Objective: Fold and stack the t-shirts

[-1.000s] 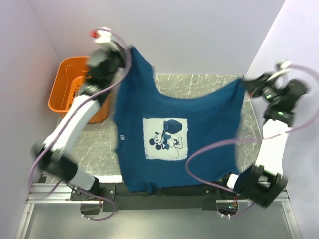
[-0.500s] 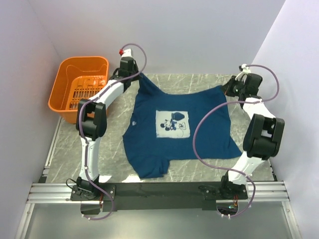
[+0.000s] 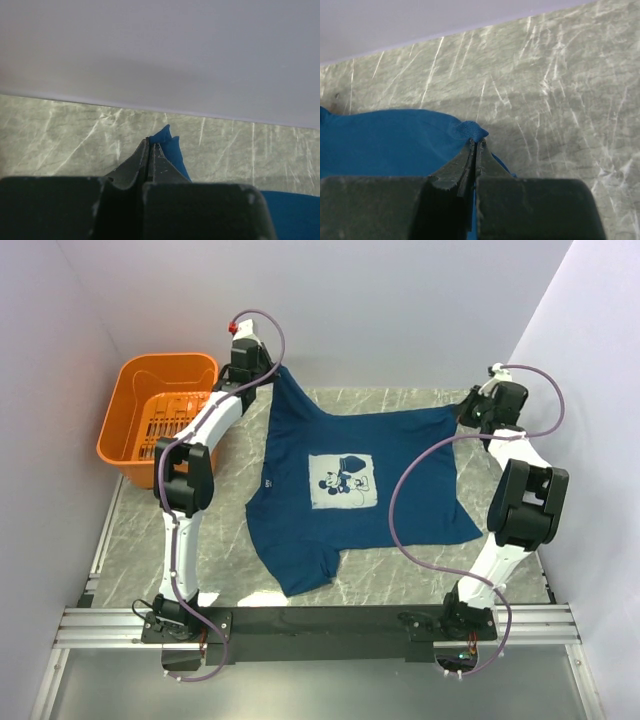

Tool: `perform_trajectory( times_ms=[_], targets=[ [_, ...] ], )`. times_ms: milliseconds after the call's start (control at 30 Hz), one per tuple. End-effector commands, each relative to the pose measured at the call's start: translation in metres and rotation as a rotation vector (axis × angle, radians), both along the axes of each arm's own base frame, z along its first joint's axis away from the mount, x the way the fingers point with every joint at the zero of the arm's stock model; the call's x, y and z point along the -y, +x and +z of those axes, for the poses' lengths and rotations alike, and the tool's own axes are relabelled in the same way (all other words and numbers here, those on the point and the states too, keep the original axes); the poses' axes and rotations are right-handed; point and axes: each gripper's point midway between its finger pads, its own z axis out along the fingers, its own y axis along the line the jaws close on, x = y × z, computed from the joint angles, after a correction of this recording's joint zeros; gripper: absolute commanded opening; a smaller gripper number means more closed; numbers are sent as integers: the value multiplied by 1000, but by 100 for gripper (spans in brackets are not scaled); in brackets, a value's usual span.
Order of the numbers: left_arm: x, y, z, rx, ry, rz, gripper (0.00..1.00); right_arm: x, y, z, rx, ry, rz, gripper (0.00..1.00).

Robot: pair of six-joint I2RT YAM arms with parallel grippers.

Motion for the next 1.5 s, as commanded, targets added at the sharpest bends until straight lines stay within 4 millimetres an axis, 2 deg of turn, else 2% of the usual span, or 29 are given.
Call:
perform_trajectory(
  times_ms=[0,67,100,133,167,200,233,267,300,333,367,400,500,533,567,667,733,833,933,1033,1100,1133,1200,1233,1300,1333,1400,1433,1467],
  targets=[
    [12,-13,94,227,-34,-80,1,23,2,46,115,10,-22,0],
    [9,-23,102,236,-40,-68,1,0,-19,60,113,15,200,0],
    [3,-36,133,285,-45,-66,0,-16,-30,68,121,30,319,0],
    [1,-45,129,277,-37,-68,1,-28,-42,77,133,24,427,0],
    [-2,-54,148,326,-42,-68,0,-39,-59,82,111,9,509,0],
    [-8,-78,192,411,-53,-70,1,-59,-82,111,176,16,623,0],
    [-10,-91,193,417,-47,-77,1,-67,-99,117,179,9,666,0],
    [-10,-106,213,463,-44,-96,1,-78,-122,151,255,-35,699,0],
    [-12,-139,258,548,-56,-120,1,-86,-138,167,293,-58,731,0],
    [-13,-155,269,573,-51,-134,1,-91,-152,181,314,-82,737,0],
    [-15,-173,288,620,-41,-144,1,-98,-172,211,378,-135,738,0],
    [-19,-213,330,713,-56,-159,1,-98,-184,228,409,-148,739,0],
    [-31,-287,397,885,-74,-162,1,-99,-219,303,526,-169,717,0],
    [-37,-307,415,938,-87,-159,1,-94,-233,339,579,-180,688,0],
    [-47,-337,439,1004,-105,-147,1,-97,-247,358,611,-196,686,0],
    [-64,-392,485,1142,-149,-133,1,-106,-285,417,708,-268,675,0],
    [-75,-417,506,1208,-170,-114,1,-118,-306,442,723,-233,668,0],
    [-86,-438,524,1263,-178,-88,1,-133,-334,478,843,-350,660,0],
    [-92,-444,532,1283,-166,-68,1,-127,-339,501,900,-411,561,0],
    [-88,-435,530,1265,-150,-68,1,-102,-323,505,888,-368,421,0],
    [-80,-415,518,1216,-128,-76,1,-87,-314,504,887,-349,359,0],
    [-79,-405,511,1195,-122,-71,1,-75,-304,494,863,-325,335,0],
    [-72,-370,485,1106,-121,-49,1,-66,-294,480,837,-300,323,0],
    [-67,-358,475,1075,-118,-54,1,-55,-281,461,801,-258,319,0],
    [-51,-311,432,954,-107,-55,1,-45,-264,432,744,-217,319,0],
    [-45,-295,415,913,-108,-64,1,-37,-243,393,668,-201,313,0],
    [-28,-249,363,791,-93,-73,1,-33,-220,346,587,-206,310,0],
    [-22,-232,342,746,-86,-73,1,-19,-201,296,506,-215,272,0],
    [-12,-201,304,659,-75,-67,1,-28,-190,271,477,-192,296,0]
  ],
)
